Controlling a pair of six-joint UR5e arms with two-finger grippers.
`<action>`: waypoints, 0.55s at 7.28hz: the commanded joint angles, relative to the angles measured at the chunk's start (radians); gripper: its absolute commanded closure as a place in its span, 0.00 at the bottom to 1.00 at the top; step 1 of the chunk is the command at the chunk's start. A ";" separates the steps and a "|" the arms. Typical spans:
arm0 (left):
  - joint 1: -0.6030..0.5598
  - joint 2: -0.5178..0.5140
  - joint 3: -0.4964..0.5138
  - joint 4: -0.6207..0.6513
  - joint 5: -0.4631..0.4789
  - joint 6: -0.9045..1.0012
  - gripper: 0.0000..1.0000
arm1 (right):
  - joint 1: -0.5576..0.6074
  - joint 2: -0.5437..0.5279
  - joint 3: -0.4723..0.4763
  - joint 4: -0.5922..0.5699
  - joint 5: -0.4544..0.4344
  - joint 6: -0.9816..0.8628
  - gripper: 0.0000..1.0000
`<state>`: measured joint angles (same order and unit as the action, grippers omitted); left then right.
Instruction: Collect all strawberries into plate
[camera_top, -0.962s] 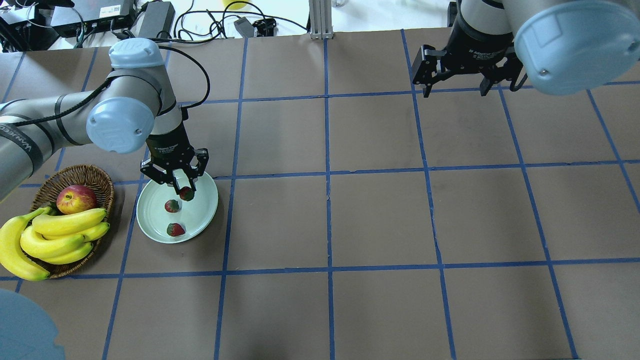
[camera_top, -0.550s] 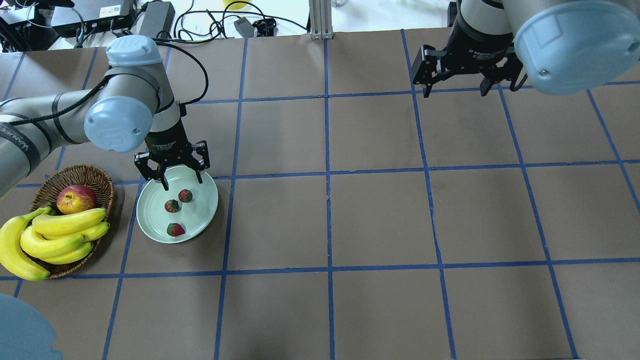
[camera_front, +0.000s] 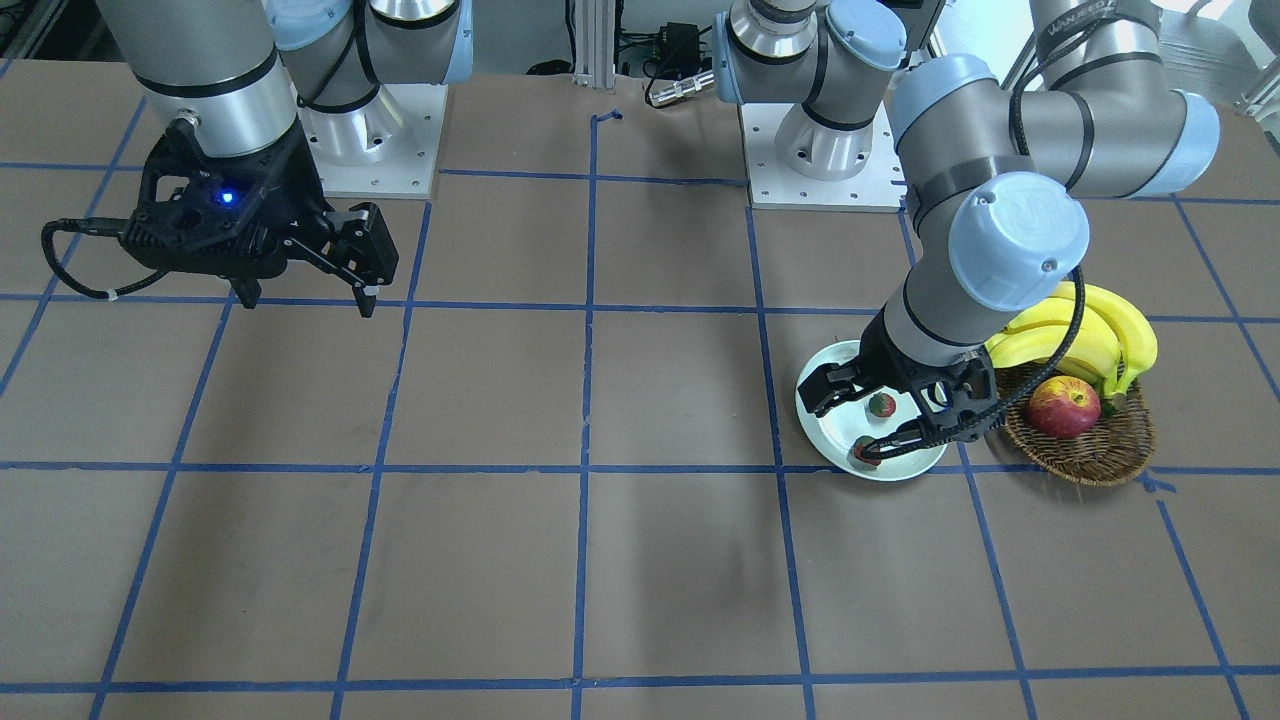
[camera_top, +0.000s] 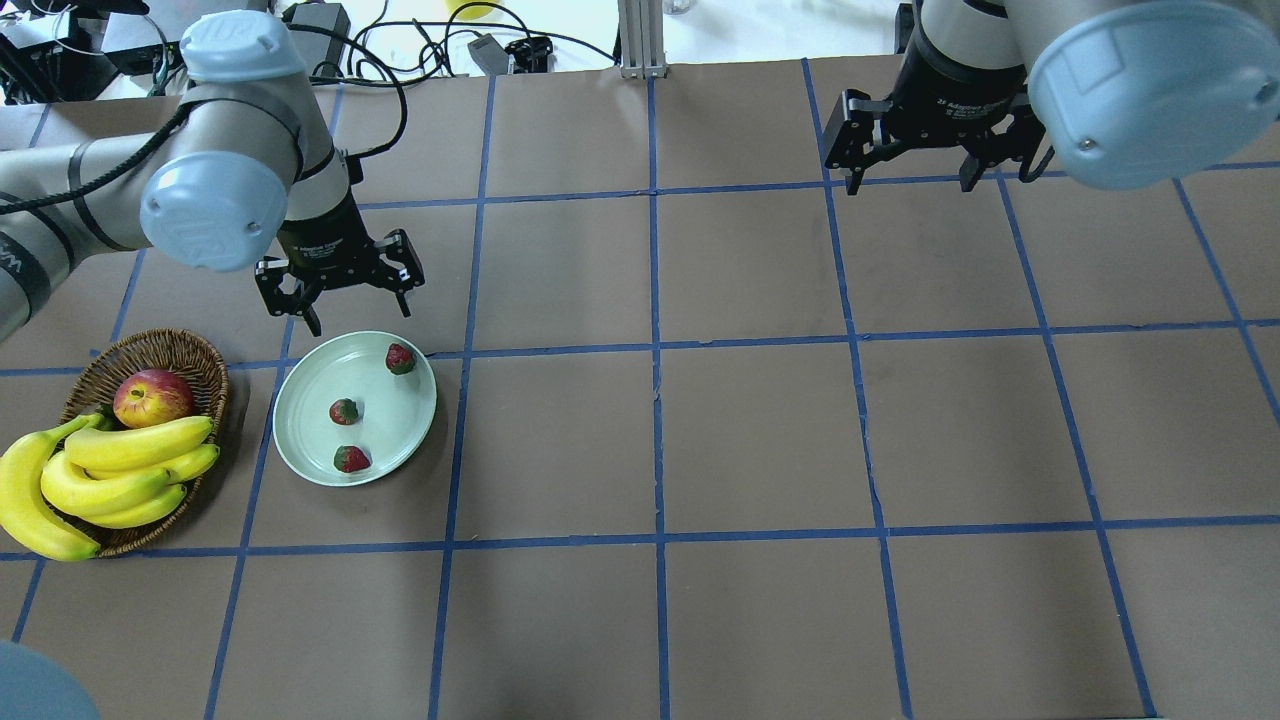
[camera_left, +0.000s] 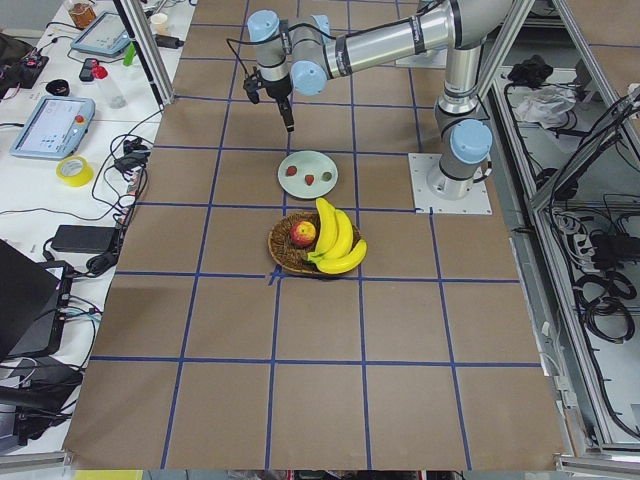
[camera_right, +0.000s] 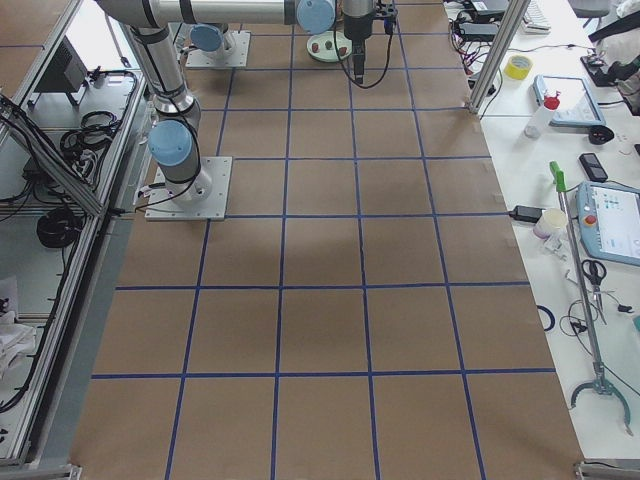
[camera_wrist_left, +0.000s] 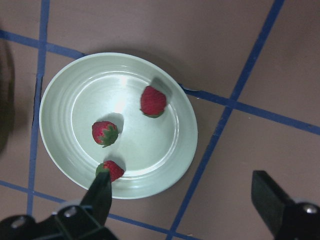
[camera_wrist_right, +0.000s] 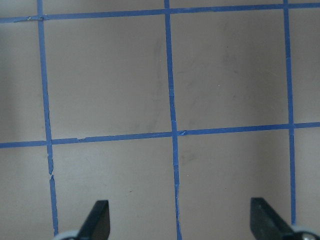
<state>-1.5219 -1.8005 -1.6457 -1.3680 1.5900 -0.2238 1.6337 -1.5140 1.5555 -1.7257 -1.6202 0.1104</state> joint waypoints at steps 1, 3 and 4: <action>-0.006 0.053 0.053 -0.022 -0.010 0.158 0.00 | 0.000 0.000 0.000 0.000 -0.001 0.000 0.00; -0.006 0.105 0.150 -0.225 -0.092 0.165 0.00 | 0.000 0.000 0.000 0.000 0.000 0.000 0.00; 0.008 0.125 0.147 -0.226 -0.096 0.173 0.00 | 0.000 0.000 0.000 0.000 -0.001 0.000 0.00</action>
<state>-1.5254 -1.7021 -1.5182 -1.5482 1.5188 -0.0620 1.6337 -1.5141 1.5554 -1.7257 -1.6203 0.1104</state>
